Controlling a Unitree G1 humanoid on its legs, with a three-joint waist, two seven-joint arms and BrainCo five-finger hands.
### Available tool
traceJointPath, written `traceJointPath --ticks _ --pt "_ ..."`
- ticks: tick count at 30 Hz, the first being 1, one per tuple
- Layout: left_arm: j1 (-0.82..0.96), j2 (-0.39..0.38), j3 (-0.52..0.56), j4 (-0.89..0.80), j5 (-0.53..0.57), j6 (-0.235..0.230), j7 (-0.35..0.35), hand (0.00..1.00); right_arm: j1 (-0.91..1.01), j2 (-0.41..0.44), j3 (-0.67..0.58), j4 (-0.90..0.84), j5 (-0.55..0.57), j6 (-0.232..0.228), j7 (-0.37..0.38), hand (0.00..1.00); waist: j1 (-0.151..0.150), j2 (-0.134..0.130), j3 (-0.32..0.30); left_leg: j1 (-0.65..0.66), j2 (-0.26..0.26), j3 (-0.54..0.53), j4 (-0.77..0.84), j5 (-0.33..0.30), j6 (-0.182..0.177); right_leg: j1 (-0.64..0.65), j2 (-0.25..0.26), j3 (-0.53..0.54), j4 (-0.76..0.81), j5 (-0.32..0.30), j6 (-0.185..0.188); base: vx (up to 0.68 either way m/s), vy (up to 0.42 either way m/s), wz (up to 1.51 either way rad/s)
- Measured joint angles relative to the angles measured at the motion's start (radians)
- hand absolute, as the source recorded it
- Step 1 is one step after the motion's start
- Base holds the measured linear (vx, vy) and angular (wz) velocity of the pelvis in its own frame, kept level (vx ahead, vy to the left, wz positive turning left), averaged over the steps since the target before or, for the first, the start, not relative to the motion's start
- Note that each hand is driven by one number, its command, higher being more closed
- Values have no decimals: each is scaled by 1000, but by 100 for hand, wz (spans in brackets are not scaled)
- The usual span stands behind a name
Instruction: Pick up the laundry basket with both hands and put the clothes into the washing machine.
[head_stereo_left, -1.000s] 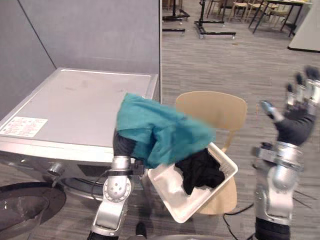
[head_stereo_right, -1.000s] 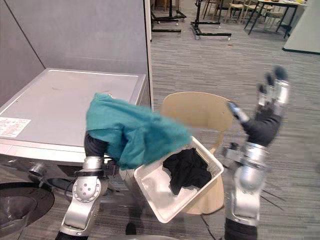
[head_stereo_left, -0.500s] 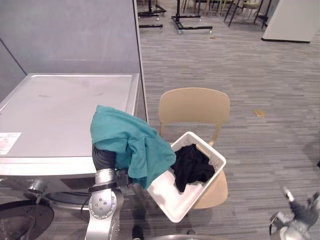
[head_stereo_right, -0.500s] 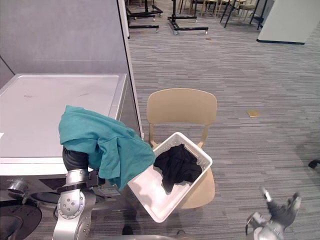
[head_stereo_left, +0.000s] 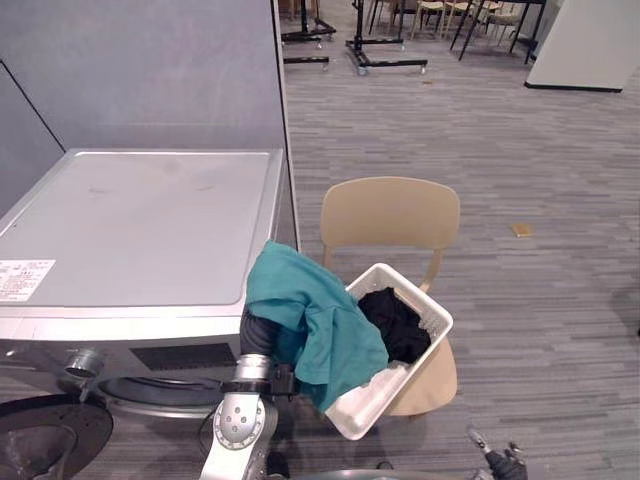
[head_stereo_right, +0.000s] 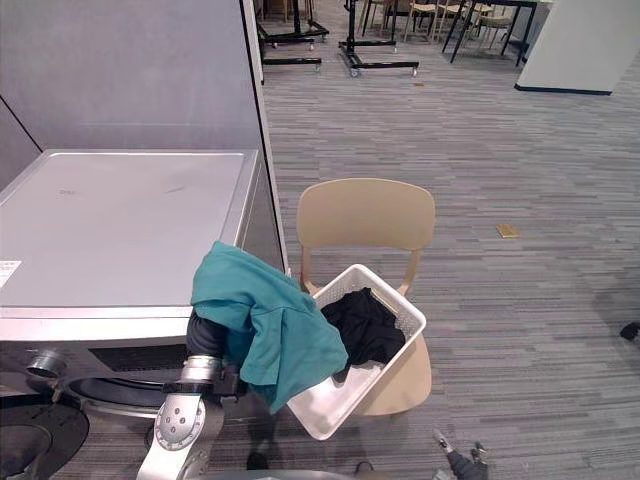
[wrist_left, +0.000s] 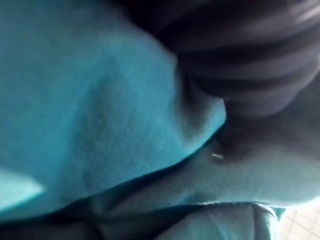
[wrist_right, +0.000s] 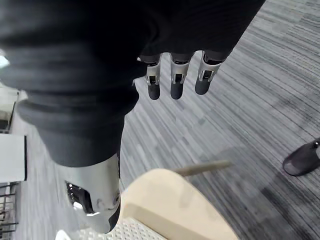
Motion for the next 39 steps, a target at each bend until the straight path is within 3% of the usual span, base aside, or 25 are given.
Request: traceJointPath --ticks 4,9,10,11,12,13,14,15,17,19,20,21,22,24,25,26,28,29,30,31,33,34,35,37,39 --pt "-1 1 -44 10 0 1 3 100 -18 -2 25 45 21 0 -4 0 0 -11 10 -58 -6 -85 0 1 1 -32 6 1 79 -67 23 20 -21 52" --pt "-50 -13 -99 11 -11 0 4 100 -12 -7 52 74 49 0 -13 0 28 20 29 -200 -35 -292 82 67 11 -48 18 -138 154 -100 -40 50 -47 132" --pt "-69 -24 -107 11 -18 1 4 100 -34 -15 58 69 49 0 -14 0 41 44 38 -219 -23 -292 62 40 43 -70 22 -193 206 -99 -50 -62 -74 183" --pt "-90 -23 -111 19 -21 2 6 100 -45 -10 56 63 48 0 -16 0 39 40 39 -231 -16 -182 63 -47 156 -61 -1 -241 205 -93 -59 -56 -47 156" --pt "-111 -23 -118 24 -26 2 7 100 -50 -4 58 60 48 -3 -19 0 37 10 52 -242 -17 -98 120 -86 208 -49 -40 -265 195 -87 -68 -13 -16 152" --pt "-145 -21 -140 30 -38 -1 7 100 -59 -2 65 58 48 -5 -27 0 42 -9 66 -260 12 20 279 -124 252 -23 -82 -309 192 -89 -66 -10 -8 147" --pt "-176 -19 -188 41 -40 -6 8 100 -59 -16 64 48 48 -9 -33 0 39 -10 63 -247 72 115 496 -150 261 9 -125 -365 203 -89 -66 -42 -6 120" --pt "-191 -22 -216 51 -40 -11 8 100 -56 -25 61 50 48 -12 -34 0 31 -7 57 -232 92 132 555 -168 252 20 -143 -392 207 -89 -66 -96 43 116" --pt "-286 -28 -304 114 -40 -32 0 100 -54 -58 55 71 47 -13 -43 0 -12 7 32 -181 197 184 658 -249 172 51 -190 -500 175 -83 -55 -61 140 104" --pt "-372 -48 -348 190 -41 -32 0 100 -49 -62 39 91 47 -10 -54 0 -59 43 9 -172 269 211 584 -224 119 43 -193 -572 166 -62 -19 41 277 131" --pt "-420 -62 -378 242 -47 -29 0 100 -39 -57 20 104 48 -4 -55 0 -78 59 -1 -151 267 215 436 -146 46 47 -199 -630 170 -49 4 86 443 150" --pt "-433 -68 -389 255 -50 -27 0 100 -33 -54 11 107 48 -1 -56 0 -82 70 -8 -138 257 209 381 -88 23 48 -200 -650 171 -42 15 122 509 145" --pt "-444 -62 -396 272 -53 -27 0 100 -33 -44 -3 129 48 0 -56 0 -90 62 -15 -125 212 197 321 -124 -60 63 -231 -674 170 -17 48 99 357 97" --pt "-422 -40 -387 290 -59 -27 3 100 -51 -4 1 154 48 7 -52 0 -79 12 -7 -120 158 183 325 -131 -45 53 -302 -670 233 32 32 98 323 68" --pt "-400 -28 -356 314 -59 -29 1 100 -62 7 7 169 48 10 -64 0 -80 31 2 -122 171 157 349 -141 -30 45 -260 -612 184 -38 102 90 276 37" --pt "-390 -29 -335 322 -59 -29 2 100 -60 7 17 169 47 10 -66 0 -80 36 4 -124 177 146 358 -145 -24 46 -224 -586 124 -43 108 44 116 39" --pt "-388 -17 -314 332 -59 -35 -2 100 -33 10 57 167 46 10 -60 0 -69 -2 14 -142 153 134 418 -177 -5 18 -168 -524 24 87 0 15 69 53" --pt "-383 -15 -327 344 -58 -39 -6 100 -19 -4 68 166 45 10 -54 0 -66 -12 20 -161 144 109 470 -225 -10 20 -165 -485 39 92 9 0 115 49" --pt "-372 -10 -330 343 -58 -40 -13 100 -20 -9 69 164 45 10 -51 0 -63 0 28 -179 147 96 490 -242 -10 13 -161 -436 52 91 6 -20 172 47" --pt "-341 -8 -331 343 -57 -39 -21 100 -17 -22 67 150 45 10 -49 0 -65 29 46 -192 147 74 492 -298 1 -6 -153 -337 99 76 -25 -6 217 42" --pt "-282 12 -328 344 -56 -26 -27 100 -12 -31 92 140 45 17 -21 0 -61 23 65 -168 103 47 448 -319 17 -70 -173 -192 244 50 -105 -3 160 45" --pt "-241 24 -327 343 -56 -18 -30 100 -8 -29 109 133 44 16 -4 0 -63 26 70 -126 88 19 407 -307 26 -112 -170 -145 350 34 -177 54 99 33" --pt "-226 32 -327 342 -56 -16 -37 100 -4 -25 120 131 43 16 1 0 -61 30 79 -109 89 7 391 -304 25 -125 -157 -123 389 -21 -136 63 -18 43" --pt "-203 50 -326 339 -56 -14 -46 100 -26 -14 159 128 25 14 19 0 -58 -9 84 -89 81 -19 349 -305 22 -181 -34 -78 425 -153 -92 66 -117 46" --pt "-203 52 -326 336 -56 -13 -51 100 -58 -4 179 124 14 14 29 0 -60 -53 95 -91 48 -43 314 -302 17 -203 41 -86 312 -140 -108 85 -142 64"
